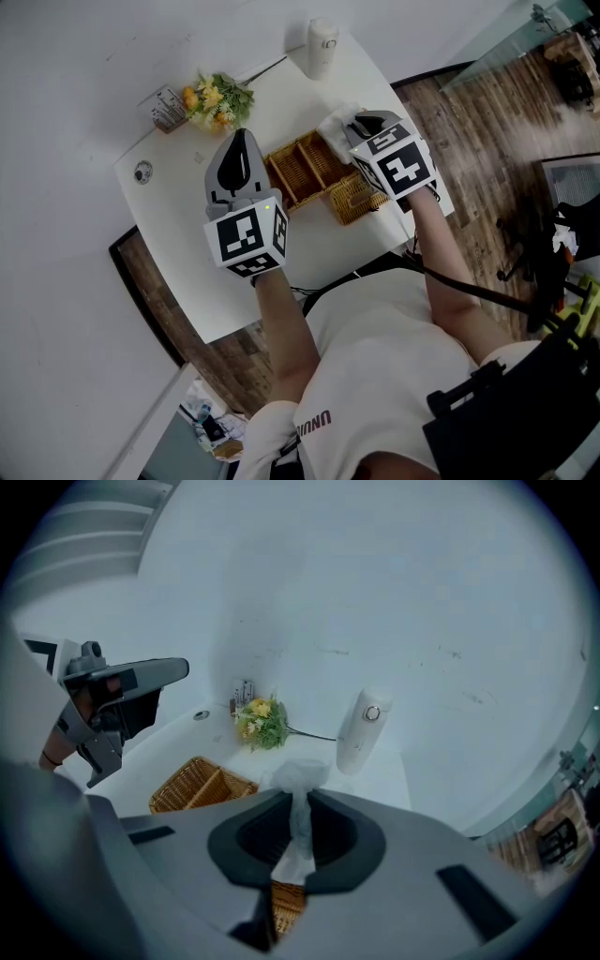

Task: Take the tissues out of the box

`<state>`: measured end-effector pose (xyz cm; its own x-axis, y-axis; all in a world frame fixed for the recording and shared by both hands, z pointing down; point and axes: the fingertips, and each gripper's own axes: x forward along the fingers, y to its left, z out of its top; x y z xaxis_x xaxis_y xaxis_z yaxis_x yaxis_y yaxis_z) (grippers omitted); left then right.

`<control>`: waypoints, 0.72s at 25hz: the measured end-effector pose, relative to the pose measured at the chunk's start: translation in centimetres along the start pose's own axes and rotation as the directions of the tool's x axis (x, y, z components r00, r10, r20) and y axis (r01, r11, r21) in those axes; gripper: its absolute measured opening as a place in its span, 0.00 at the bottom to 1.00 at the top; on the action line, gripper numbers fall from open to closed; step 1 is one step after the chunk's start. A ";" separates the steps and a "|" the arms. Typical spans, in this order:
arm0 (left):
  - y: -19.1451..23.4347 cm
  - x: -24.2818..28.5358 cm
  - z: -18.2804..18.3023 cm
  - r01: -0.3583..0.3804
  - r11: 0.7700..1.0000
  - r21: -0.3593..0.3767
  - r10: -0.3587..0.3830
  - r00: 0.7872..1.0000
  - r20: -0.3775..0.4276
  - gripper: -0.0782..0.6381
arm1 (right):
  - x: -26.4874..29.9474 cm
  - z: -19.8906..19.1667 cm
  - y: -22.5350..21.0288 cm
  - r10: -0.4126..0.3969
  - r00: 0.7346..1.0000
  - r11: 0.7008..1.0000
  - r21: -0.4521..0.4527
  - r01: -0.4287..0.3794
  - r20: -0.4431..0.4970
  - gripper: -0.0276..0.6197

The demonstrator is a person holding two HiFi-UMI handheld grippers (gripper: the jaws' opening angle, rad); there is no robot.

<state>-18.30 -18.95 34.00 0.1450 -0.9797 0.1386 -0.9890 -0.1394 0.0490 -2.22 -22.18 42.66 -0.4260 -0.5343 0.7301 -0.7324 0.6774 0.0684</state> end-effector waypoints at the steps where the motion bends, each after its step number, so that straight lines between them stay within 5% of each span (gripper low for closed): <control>1: 0.0 0.0 0.0 0.000 1.000 0.000 0.000 1.000 0.000 0.13 | -0.1 0.1 0.0 -0.002 1.000 1.000 -0.001 0.002 0.002 0.09; 18: 0.2 -0.2 0.4 0.003 0.999 -0.032 -0.003 1.000 0.022 0.13 | -1.9 1.9 -0.8 -0.038 0.997 0.999 -0.009 0.039 0.072 0.09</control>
<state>-18.51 -18.80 33.63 0.1470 -0.9822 0.1171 -0.9871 -0.1381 0.0815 -1.85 -22.66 39.93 -0.4348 -0.5951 0.6758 -0.7439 0.6603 0.1029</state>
